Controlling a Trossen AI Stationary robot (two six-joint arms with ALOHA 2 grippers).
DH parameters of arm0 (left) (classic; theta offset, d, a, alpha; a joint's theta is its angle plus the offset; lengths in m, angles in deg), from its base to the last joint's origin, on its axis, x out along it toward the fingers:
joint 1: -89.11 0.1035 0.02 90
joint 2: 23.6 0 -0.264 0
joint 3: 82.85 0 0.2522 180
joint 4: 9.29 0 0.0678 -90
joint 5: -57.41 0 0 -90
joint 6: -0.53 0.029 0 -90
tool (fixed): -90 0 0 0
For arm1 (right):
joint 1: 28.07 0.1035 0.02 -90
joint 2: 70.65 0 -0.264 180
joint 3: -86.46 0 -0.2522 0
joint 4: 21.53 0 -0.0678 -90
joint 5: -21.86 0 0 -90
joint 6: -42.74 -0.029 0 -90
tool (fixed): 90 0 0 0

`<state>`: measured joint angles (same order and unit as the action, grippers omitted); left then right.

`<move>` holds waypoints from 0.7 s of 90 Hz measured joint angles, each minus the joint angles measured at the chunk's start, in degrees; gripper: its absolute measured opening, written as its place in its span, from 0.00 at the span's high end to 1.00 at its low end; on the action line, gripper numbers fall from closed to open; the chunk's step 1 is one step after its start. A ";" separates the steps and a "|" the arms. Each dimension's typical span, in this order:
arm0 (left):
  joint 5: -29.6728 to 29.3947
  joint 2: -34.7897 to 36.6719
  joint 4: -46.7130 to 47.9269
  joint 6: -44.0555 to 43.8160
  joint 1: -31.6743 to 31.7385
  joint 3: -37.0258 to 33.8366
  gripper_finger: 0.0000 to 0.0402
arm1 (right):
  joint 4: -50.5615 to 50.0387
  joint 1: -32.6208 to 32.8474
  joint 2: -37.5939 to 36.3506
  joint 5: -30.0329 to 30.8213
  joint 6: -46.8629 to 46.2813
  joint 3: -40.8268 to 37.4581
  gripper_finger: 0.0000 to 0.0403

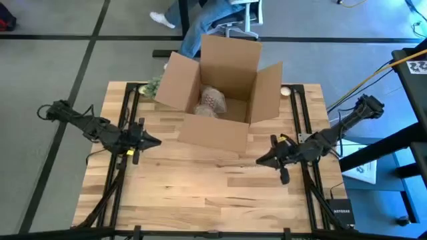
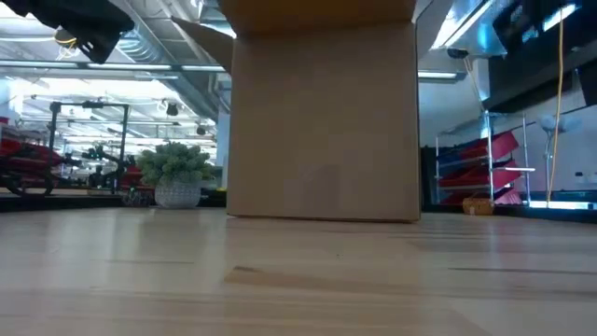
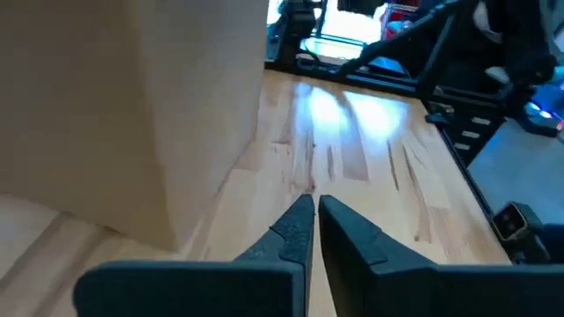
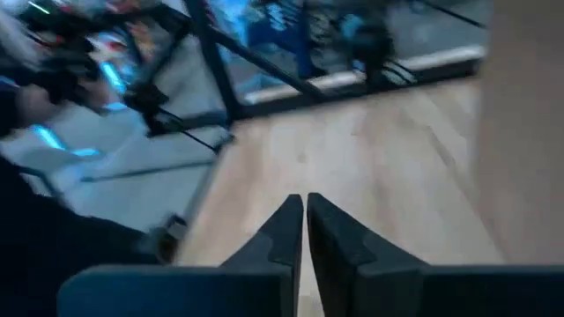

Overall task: Wrap mug
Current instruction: Return to Home Position

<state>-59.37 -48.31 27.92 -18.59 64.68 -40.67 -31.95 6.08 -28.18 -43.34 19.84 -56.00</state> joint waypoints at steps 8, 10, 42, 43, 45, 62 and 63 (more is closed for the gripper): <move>-0.18 -0.02 -0.72 -0.48 0.52 0.00 0.99 | 0.42 -0.02 -1.38 0.54 -0.40 -1.10 0.98; -0.19 -0.10 -0.71 -0.46 0.60 0.00 0.99 | 0.57 -0.02 -1.39 0.82 0.23 -1.36 0.98; 12.22 -4.45 -10.06 9.16 5.49 0.02 0.99 | 22.30 -14.13 -1.14 -11.61 13.49 -12.36 0.98; 12.61 -4.51 -10.14 9.24 5.81 0.02 0.99 | 23.19 -15.00 -1.16 -12.50 13.85 -12.81 0.98; 13.23 -4.63 -10.05 9.31 6.44 0.02 0.99 | 24.60 -16.50 -1.22 -14.26 14.36 -13.68 0.98; 14.61 -4.66 -9.05 9.80 10.73 0.02 0.99 | 28.95 -24.60 -5.46 -21.64 14.37 -19.32 0.98; 14.65 -4.66 -9.10 9.89 10.89 0.02 0.99 | 28.93 -24.71 -5.87 -21.57 14.37 -19.57 0.98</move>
<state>-44.73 -52.97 18.82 -8.69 75.57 -40.64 -3.02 -18.63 -34.05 -64.91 34.21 -75.56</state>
